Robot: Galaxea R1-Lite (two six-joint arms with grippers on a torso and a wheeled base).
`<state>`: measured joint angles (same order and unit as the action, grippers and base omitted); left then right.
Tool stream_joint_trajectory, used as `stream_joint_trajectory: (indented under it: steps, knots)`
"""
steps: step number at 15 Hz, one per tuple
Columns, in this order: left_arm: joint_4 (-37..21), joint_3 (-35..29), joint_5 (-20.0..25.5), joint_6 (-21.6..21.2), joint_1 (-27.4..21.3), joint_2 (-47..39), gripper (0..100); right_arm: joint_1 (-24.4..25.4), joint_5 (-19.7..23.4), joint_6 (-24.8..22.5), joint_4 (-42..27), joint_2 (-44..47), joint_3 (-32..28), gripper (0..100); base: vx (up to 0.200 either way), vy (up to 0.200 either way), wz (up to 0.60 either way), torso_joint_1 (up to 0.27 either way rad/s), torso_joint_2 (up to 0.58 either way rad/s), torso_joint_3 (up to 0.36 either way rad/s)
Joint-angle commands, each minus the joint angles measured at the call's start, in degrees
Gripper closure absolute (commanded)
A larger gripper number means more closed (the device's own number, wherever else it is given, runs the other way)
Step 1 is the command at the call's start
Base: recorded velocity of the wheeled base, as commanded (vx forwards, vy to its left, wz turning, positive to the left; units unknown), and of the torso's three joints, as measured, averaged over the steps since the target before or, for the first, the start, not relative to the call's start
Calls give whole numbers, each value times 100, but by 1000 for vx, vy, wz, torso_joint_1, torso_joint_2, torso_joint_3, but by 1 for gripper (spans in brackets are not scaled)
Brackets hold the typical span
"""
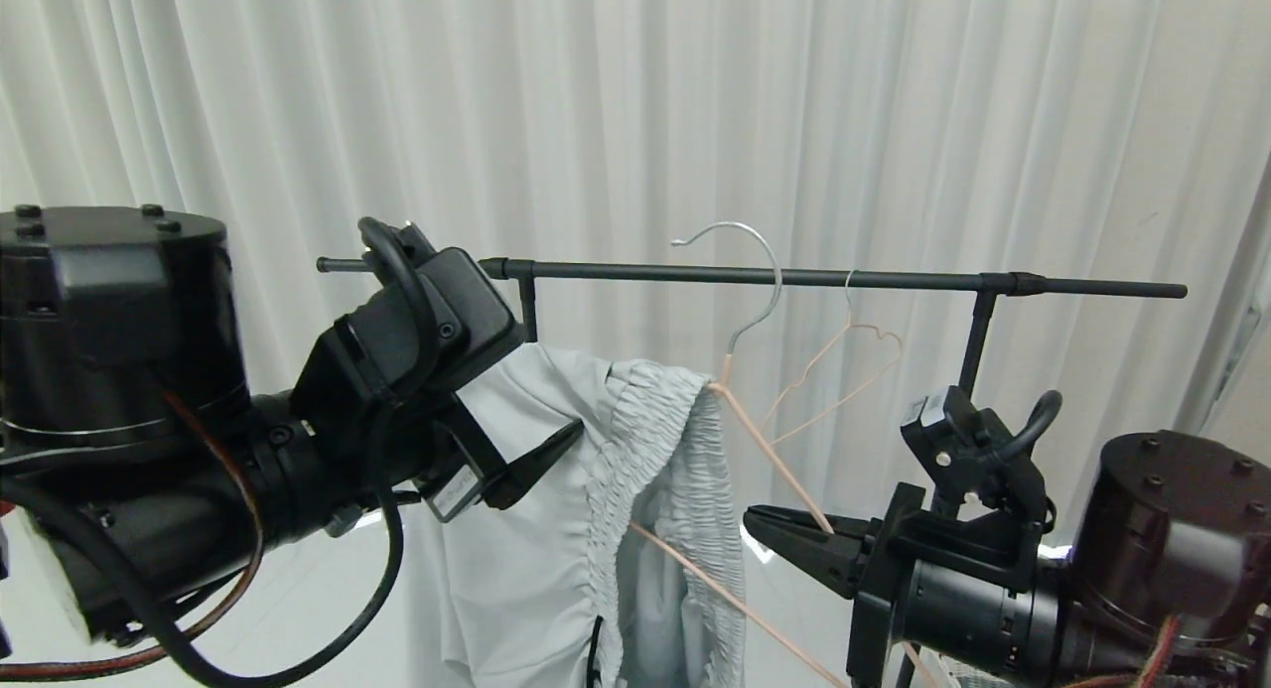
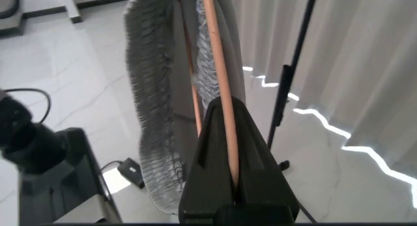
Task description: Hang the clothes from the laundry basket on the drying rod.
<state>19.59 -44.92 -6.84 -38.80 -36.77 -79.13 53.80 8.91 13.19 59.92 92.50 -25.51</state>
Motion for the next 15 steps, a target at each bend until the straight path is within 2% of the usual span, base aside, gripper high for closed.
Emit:
stream_joint_trajectory:
  steps: [1, 5, 10, 11, 13, 15]
  knots:
    - [80, 27, 121, -13, 56, -278, 0, 87, 67, -18, 2, -4, -6, 100, 0, 0, 0, 0, 0, 0]
    - [80, 27, 376, -22, 56, -305, 0, 87, 392, -97, -15, 22, -50, 100, 0, 0, 0, 0, 0, 0]
    - [89, 27, 622, -40, 56, -270, 0, 140, 577, -141, -50, 22, -50, 100, 0, 0, 0, 0, 0, 0]
    - [89, 36, 640, -48, 56, -278, 100, 175, 585, -150, -50, 22, -50, 100, 0, 0, 0, 0, 0, 0]
    - [89, 36, 640, -57, 56, -287, 100, 245, 585, -150, -50, 22, -41, 100, 0, 0, 0, 0, 0, 0]
    - [89, 36, 675, -418, 64, -305, 100, 289, 629, -150, -50, 22, -32, 100, 0, 0, 0, 0, 0, 0]
